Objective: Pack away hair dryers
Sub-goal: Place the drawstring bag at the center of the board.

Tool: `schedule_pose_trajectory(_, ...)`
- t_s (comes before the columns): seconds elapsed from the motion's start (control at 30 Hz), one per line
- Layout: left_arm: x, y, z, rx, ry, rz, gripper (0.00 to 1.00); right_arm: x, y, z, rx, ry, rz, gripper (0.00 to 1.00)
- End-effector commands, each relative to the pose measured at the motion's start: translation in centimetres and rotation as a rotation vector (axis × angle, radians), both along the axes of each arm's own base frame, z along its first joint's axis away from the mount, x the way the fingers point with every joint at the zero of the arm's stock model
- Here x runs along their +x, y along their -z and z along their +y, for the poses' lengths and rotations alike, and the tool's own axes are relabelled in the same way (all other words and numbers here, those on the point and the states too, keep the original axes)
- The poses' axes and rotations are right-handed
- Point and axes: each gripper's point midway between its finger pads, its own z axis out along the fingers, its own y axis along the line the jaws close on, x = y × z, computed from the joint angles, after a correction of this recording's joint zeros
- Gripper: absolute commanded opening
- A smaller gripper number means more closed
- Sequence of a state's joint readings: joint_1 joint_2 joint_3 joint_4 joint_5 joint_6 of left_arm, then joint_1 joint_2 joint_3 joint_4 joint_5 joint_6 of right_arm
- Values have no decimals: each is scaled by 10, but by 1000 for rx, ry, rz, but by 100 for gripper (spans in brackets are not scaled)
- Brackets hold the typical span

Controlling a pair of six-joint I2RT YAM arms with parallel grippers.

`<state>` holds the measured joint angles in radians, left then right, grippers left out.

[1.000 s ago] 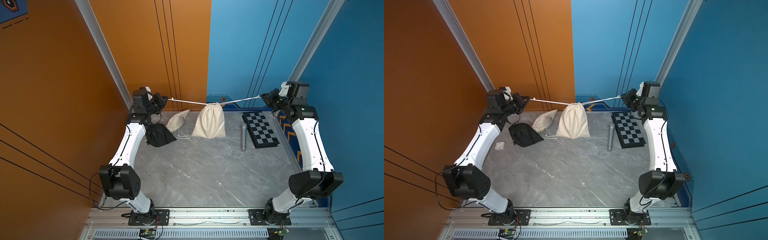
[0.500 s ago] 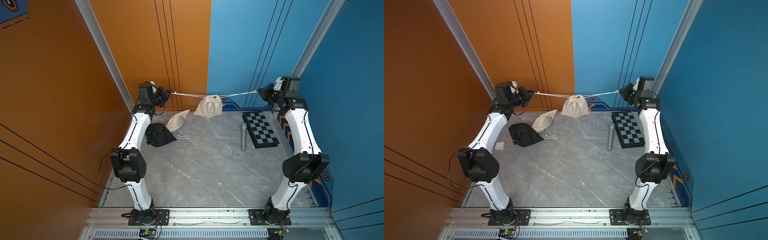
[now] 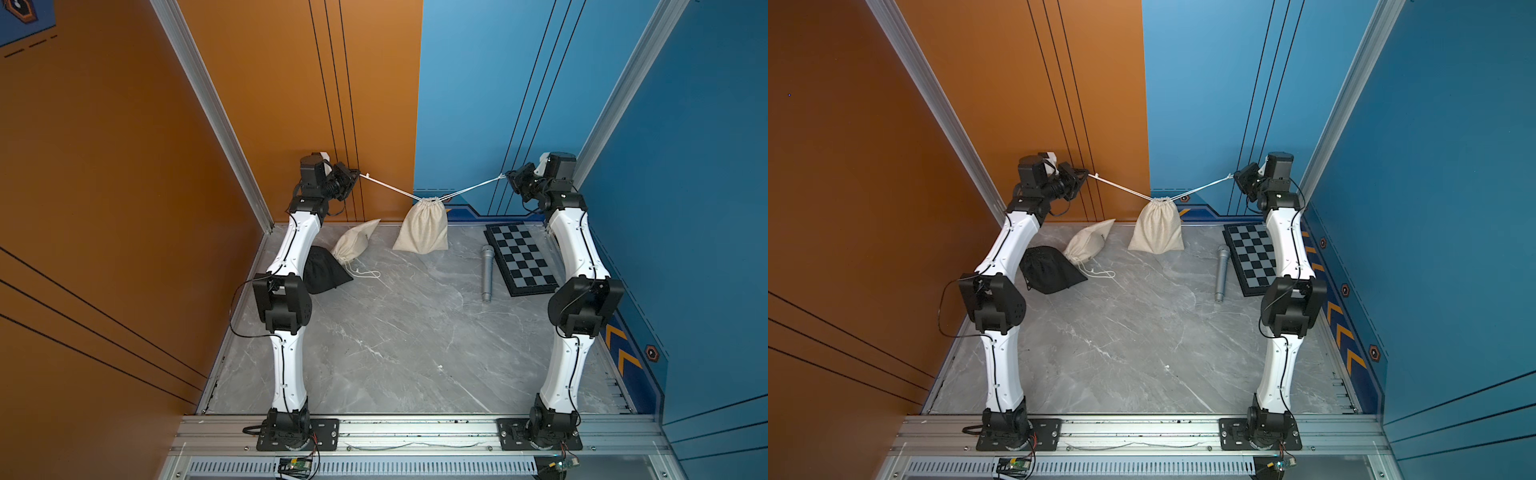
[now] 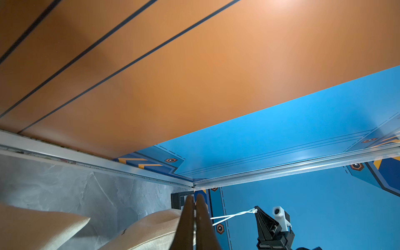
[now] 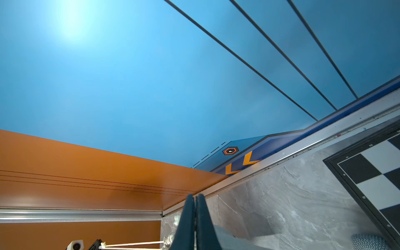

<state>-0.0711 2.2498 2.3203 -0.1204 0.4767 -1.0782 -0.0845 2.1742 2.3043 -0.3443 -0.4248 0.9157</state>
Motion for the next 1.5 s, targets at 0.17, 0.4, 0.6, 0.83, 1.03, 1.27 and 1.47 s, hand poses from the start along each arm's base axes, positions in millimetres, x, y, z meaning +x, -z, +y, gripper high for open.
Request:
schedule_pose_trajectory(0.17,16,-8,5,0,-15,-67,0,14,-36,-4,-5,18,-140,0)
schedule_pose_trajectory(0.4,16,21,-3,19,10,-22,0,16,-14,16,-37,-59,-112,0)
schedule_pose_trajectory(0.6,2,36,-4,27,22,6,0,-1,13,26,-80,-84,-44,0)
schedule_pose_trajectory(0.83,-22,51,-6,26,32,44,0,-44,38,46,-101,-166,35,0)
schedule_pose_trajectory(1.03,-39,61,-6,27,35,60,0,-78,69,54,-152,-181,106,0)
schedule_pose_trajectory(1.27,-50,72,-5,18,41,88,0,-90,89,57,-150,-192,152,0)
schedule_pose_trajectory(1.47,-58,64,-7,10,46,80,0,-93,84,60,-140,-204,144,0)
